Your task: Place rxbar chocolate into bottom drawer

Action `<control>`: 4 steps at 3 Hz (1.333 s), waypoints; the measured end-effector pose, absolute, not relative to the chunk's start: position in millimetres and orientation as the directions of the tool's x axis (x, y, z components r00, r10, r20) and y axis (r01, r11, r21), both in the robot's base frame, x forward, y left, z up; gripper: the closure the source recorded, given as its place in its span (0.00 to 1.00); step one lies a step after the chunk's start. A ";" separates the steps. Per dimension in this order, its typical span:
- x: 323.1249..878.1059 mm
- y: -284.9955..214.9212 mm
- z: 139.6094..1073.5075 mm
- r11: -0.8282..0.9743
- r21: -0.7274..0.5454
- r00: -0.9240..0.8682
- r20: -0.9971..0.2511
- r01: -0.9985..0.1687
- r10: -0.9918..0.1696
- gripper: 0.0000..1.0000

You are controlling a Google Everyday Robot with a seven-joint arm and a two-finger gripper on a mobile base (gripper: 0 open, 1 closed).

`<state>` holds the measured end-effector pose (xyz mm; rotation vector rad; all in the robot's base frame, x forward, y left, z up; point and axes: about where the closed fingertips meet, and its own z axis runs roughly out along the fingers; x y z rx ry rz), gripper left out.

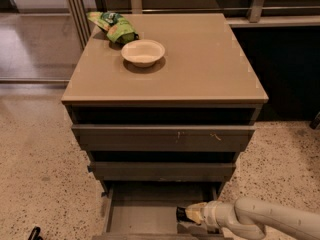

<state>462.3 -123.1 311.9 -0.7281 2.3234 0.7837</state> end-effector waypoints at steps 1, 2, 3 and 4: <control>480.1 -128.9 292.1 0.708 0.351 -0.703 -0.652 -0.613 -0.286 1.00; 488.1 -129.9 266.9 0.722 0.366 -0.735 -0.615 -0.587 -0.286 1.00; 488.4 -129.6 266.0 0.721 0.365 -0.735 -0.613 -0.588 -0.289 0.82; 488.4 -129.6 266.0 0.721 0.365 -0.735 -0.613 -0.588 -0.289 0.58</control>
Offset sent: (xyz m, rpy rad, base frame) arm 0.0357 -0.0118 -0.0764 -0.0571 0.1101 -0.0712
